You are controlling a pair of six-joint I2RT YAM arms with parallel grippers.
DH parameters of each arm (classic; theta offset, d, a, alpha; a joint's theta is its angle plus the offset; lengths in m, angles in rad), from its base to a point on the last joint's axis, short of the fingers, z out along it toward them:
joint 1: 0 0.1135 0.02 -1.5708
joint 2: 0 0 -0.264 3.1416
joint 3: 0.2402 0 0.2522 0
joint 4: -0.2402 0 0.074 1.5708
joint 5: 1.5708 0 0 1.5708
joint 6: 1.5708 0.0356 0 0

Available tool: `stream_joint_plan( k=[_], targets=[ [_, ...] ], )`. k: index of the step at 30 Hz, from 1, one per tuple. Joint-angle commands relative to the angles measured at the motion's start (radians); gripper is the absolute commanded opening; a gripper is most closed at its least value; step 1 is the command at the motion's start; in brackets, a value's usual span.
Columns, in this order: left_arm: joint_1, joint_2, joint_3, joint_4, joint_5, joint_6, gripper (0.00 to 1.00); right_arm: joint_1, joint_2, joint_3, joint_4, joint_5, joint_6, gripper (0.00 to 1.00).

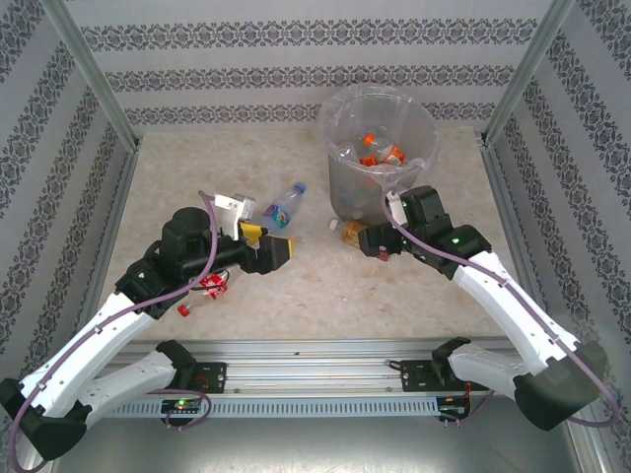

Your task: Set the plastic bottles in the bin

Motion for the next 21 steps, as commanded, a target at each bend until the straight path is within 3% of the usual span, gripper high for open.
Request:
stream_joint_plan(
  k=[1,21],
  targets=[
    [-0.013,-0.002,0.010,0.014,0.002,0.000,1.00,-0.010,0.026,-0.053,0.117,-0.019,0.033,0.98],
    [-0.029,0.028,-0.025,0.066,0.006,-0.023,1.00,-0.061,0.359,-0.052,0.276,0.055,-0.057,0.98]
  ],
)
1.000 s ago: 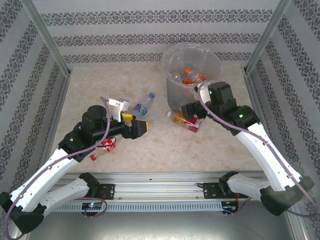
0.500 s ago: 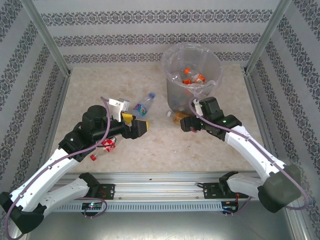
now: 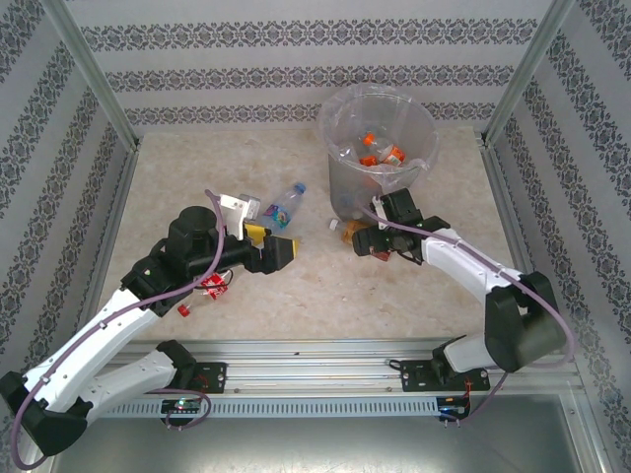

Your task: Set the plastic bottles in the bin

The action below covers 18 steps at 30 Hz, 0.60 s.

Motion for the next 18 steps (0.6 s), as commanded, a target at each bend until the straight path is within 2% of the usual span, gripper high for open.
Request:
stream_joint_plan(
  k=[1,10,18],
  targets=[
    [-0.017,-0.001,-0.021,0.048,0.005,-0.015,1.00,-0.009,0.040,0.027,0.041,0.032,-0.028,0.98],
    [-0.020,-0.002,-0.021,0.042,0.001,-0.012,1.00,-0.003,0.111,0.042,0.057,0.084,-0.063,0.97],
    [-0.022,0.008,-0.025,0.051,0.001,-0.016,1.00,0.029,0.104,0.040,0.058,0.131,-0.070,0.96]
  ],
)
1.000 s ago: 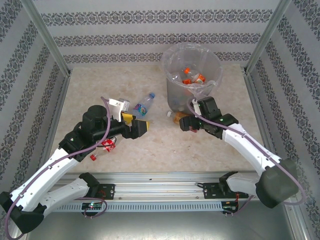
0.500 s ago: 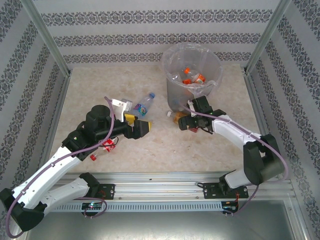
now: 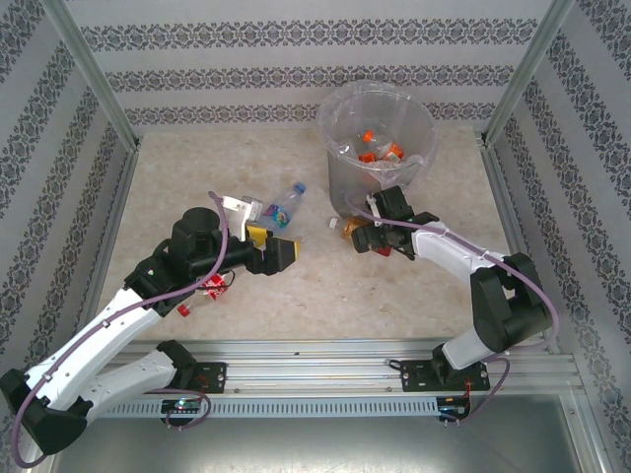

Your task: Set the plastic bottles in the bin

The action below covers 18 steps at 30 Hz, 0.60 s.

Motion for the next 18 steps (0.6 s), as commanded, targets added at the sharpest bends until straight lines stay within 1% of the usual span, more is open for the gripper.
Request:
stream_joint_plan(
  k=[1,7,13,18],
  targets=[
    [-0.016,0.000,-0.013,0.043,0.001,-0.012,1.00,0.022,-0.003,0.003,0.004,0.047,-0.013,0.96],
    [-0.018,0.004,-0.009,0.044,0.001,-0.012,1.00,0.016,-0.020,-0.008,0.019,0.100,-0.005,0.98],
    [-0.021,0.004,-0.009,0.042,-0.001,-0.012,1.00,0.021,0.001,0.005,0.008,0.063,-0.011,0.98],
    [-0.024,0.003,-0.008,0.042,0.000,-0.012,1.00,0.019,0.043,0.034,-0.019,-0.049,-0.025,0.98]
  ],
)
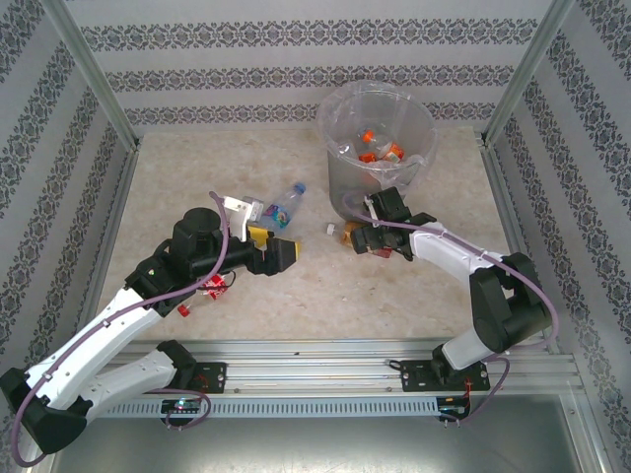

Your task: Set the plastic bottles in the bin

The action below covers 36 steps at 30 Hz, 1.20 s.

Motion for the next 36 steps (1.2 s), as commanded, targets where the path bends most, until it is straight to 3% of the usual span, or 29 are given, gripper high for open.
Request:
stream_joint_plan(
  k=[1,8,21,27,36],
  targets=[
    [-0.017,0.001,-0.008,0.039,0.000,-0.006,1.00,0.006,0.044,0.039,-0.027,-0.082,-0.025,0.98],
    [-0.020,-0.008,-0.008,0.034,-0.007,-0.006,1.00,0.058,0.047,0.051,-0.089,-0.073,-0.017,0.96],
    [-0.025,0.002,-0.012,0.055,-0.002,-0.009,1.00,0.164,-0.099,0.029,-0.189,-0.048,0.063,0.90],
    [-0.027,-0.004,-0.015,0.054,-0.006,-0.010,1.00,0.160,-0.015,0.135,-0.246,0.039,0.104,0.89],
    [-0.029,-0.025,-0.007,0.019,-0.023,0.004,1.00,0.182,0.146,0.261,-0.288,0.050,0.006,0.90]
  ],
)
